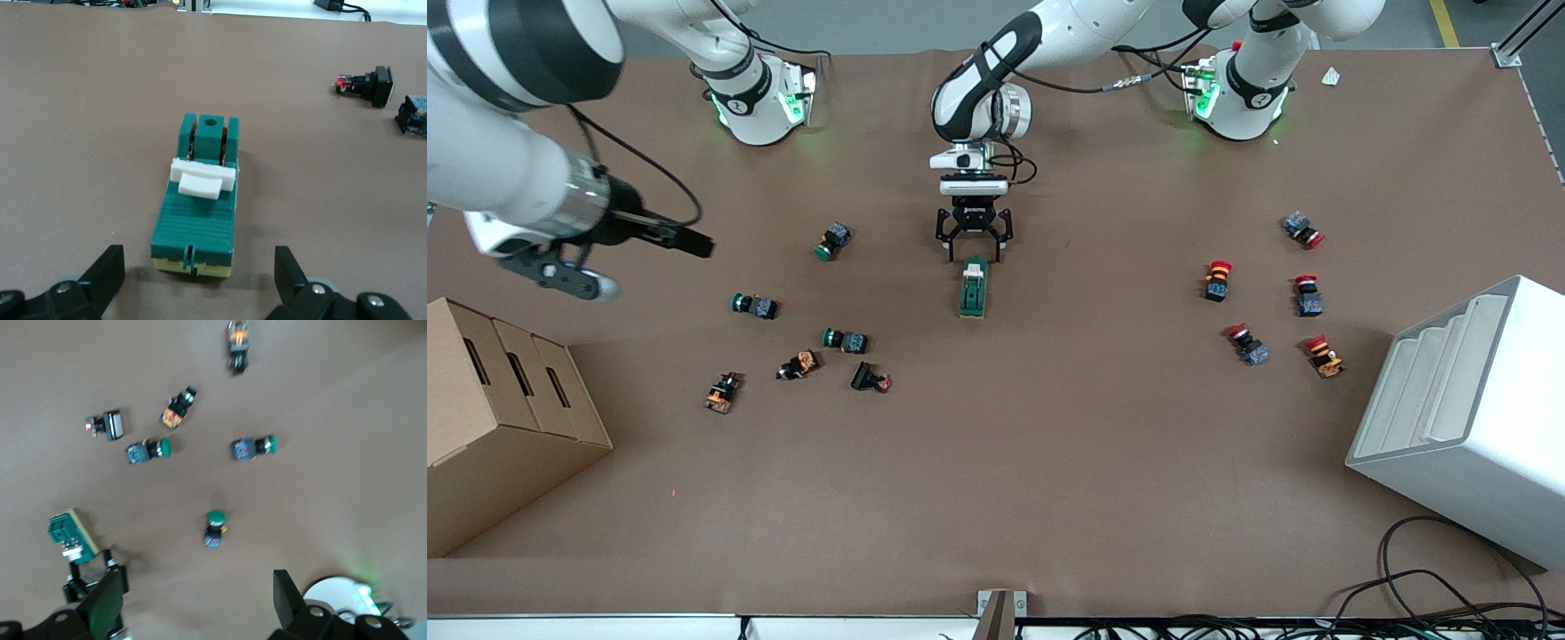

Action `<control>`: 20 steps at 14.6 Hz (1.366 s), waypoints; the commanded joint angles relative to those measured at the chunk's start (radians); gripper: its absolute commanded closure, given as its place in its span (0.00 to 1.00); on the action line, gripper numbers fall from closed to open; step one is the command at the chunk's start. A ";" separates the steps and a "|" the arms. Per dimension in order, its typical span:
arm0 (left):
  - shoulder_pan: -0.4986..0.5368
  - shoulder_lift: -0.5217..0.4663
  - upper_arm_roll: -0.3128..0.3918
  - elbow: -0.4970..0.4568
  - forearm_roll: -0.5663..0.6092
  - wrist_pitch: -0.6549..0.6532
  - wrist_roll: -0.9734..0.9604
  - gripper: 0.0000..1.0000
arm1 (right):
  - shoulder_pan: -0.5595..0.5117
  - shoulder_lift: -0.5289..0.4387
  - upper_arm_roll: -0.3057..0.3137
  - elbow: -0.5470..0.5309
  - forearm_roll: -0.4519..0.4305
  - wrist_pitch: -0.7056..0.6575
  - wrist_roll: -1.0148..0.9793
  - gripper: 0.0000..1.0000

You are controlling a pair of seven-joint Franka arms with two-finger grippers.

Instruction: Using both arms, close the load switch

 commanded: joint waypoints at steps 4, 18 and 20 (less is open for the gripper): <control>-0.008 0.023 0.005 0.011 0.032 -0.018 -0.001 0.00 | 0.169 -0.033 -0.005 -0.292 0.170 0.366 0.210 0.00; -0.012 0.031 0.005 0.011 0.031 -0.040 0.031 0.00 | 0.569 0.270 -0.005 -0.454 0.414 1.167 0.223 0.00; -0.012 0.031 0.005 0.011 0.031 -0.040 0.031 0.01 | 0.594 0.295 -0.004 -0.446 0.416 1.183 0.220 0.00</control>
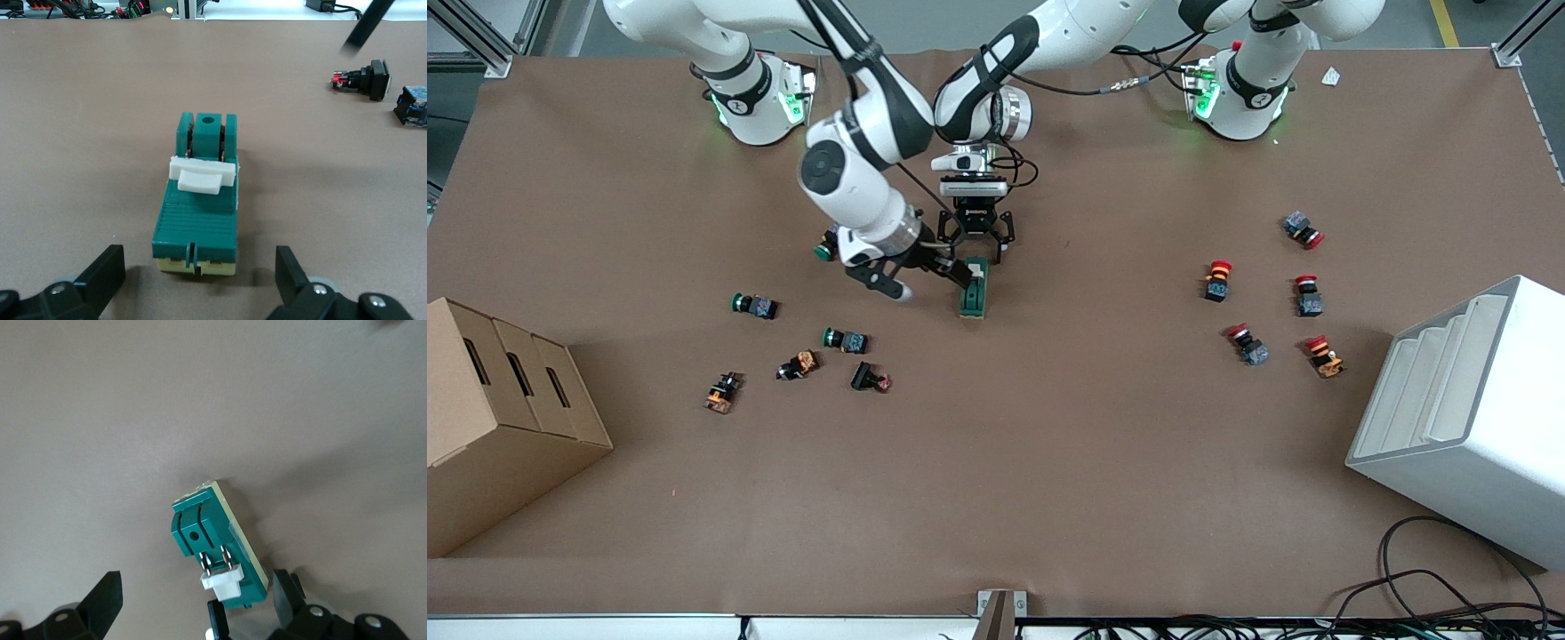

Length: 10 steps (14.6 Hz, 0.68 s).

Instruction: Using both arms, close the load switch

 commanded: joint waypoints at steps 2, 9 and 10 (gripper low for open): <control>-0.004 0.017 0.005 0.011 0.014 -0.013 0.007 0.01 | 0.048 0.036 -0.009 0.022 0.025 0.019 -0.003 0.00; -0.004 0.017 0.005 0.012 0.014 -0.013 0.008 0.01 | 0.140 0.111 -0.011 0.026 0.137 0.151 0.009 0.00; -0.004 0.019 0.007 0.012 0.014 -0.013 0.008 0.01 | 0.149 0.115 -0.011 0.026 0.137 0.153 0.010 0.00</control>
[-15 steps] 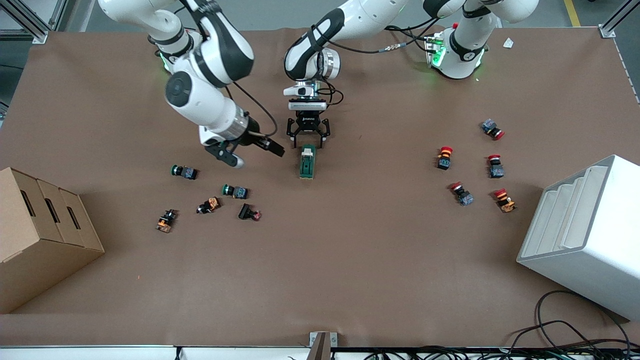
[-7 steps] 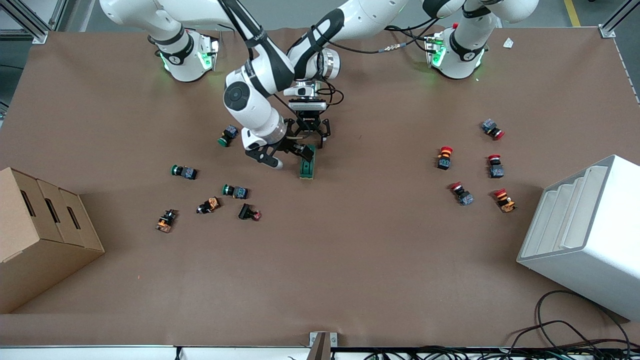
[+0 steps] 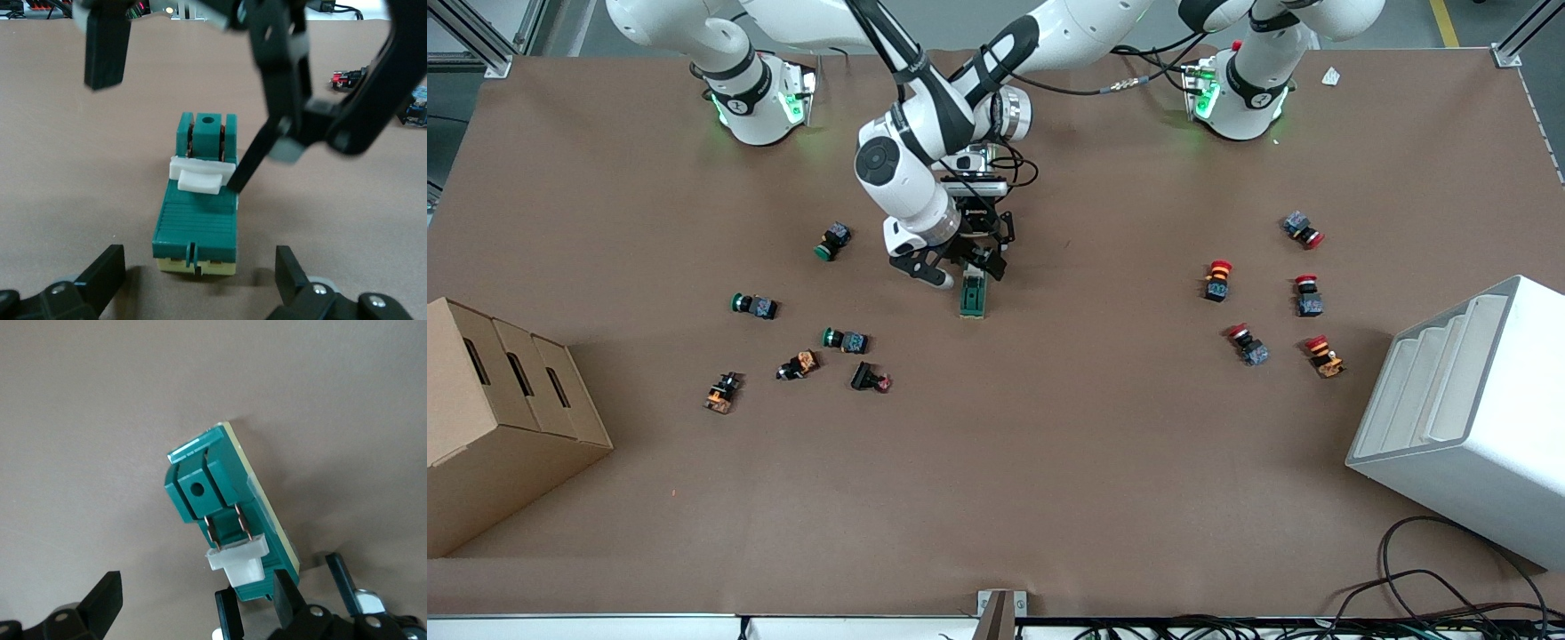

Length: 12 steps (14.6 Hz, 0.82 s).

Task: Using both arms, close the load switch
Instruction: 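Swing the white handle down onto the contacts with the right gripper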

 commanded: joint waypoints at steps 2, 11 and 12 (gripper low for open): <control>0.002 0.016 0.007 0.012 0.011 -0.012 0.007 0.01 | 0.027 0.018 -0.010 0.011 0.031 0.015 0.008 0.00; 0.002 0.017 0.009 0.012 0.012 -0.012 0.008 0.00 | 0.025 0.070 -0.010 0.075 0.034 0.014 0.028 0.00; 0.002 0.017 0.007 0.012 0.012 -0.012 0.008 0.00 | 0.025 0.070 -0.012 0.075 0.034 0.014 0.027 0.00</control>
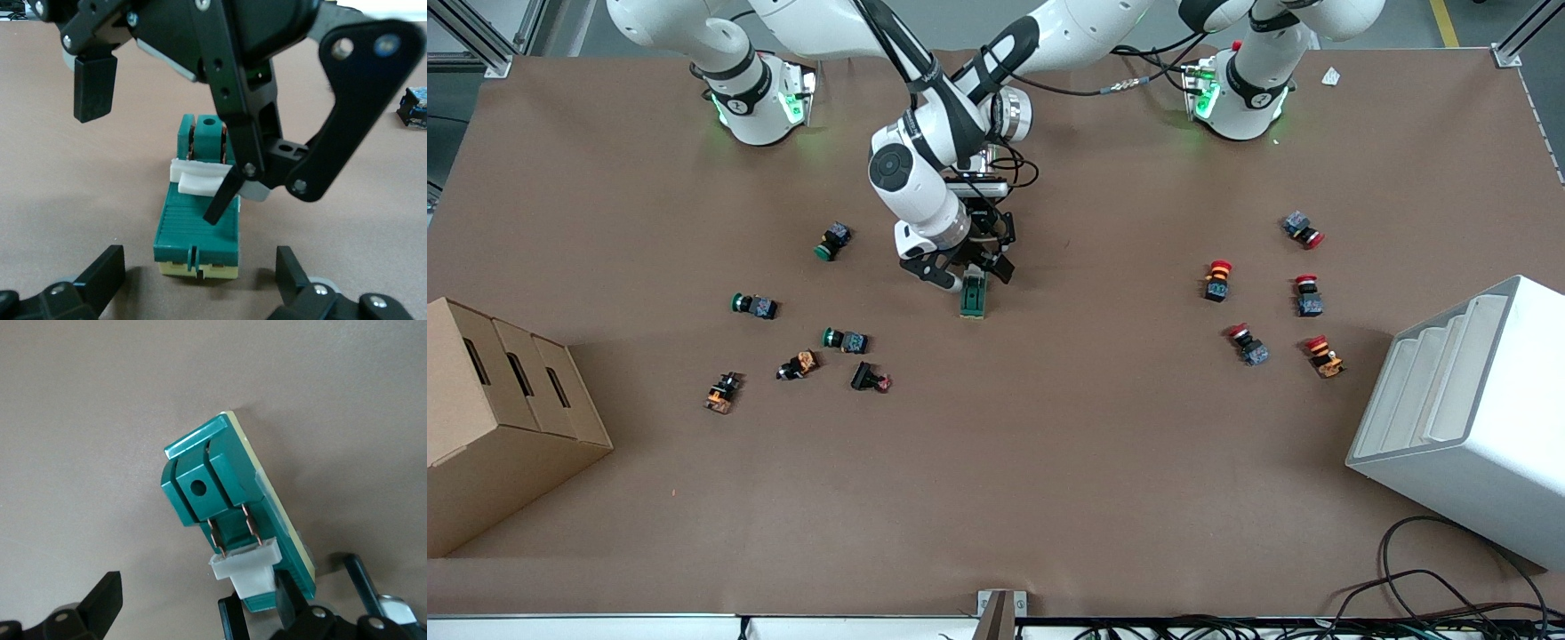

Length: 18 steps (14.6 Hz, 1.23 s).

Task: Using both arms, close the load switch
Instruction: 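Swing the white handle down onto the contacts with the right gripper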

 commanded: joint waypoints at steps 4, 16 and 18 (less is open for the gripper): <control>0.002 0.016 0.004 0.012 0.012 -0.011 0.008 0.00 | 0.003 0.026 -0.009 0.034 0.021 0.008 0.009 0.00; 0.002 0.016 0.005 0.012 0.012 -0.011 0.008 0.00 | -0.077 0.026 -0.012 0.133 0.021 -0.081 0.026 0.00; 0.002 0.017 0.005 0.012 0.012 -0.011 0.008 0.00 | -0.086 0.027 -0.012 0.144 0.021 -0.081 0.023 0.00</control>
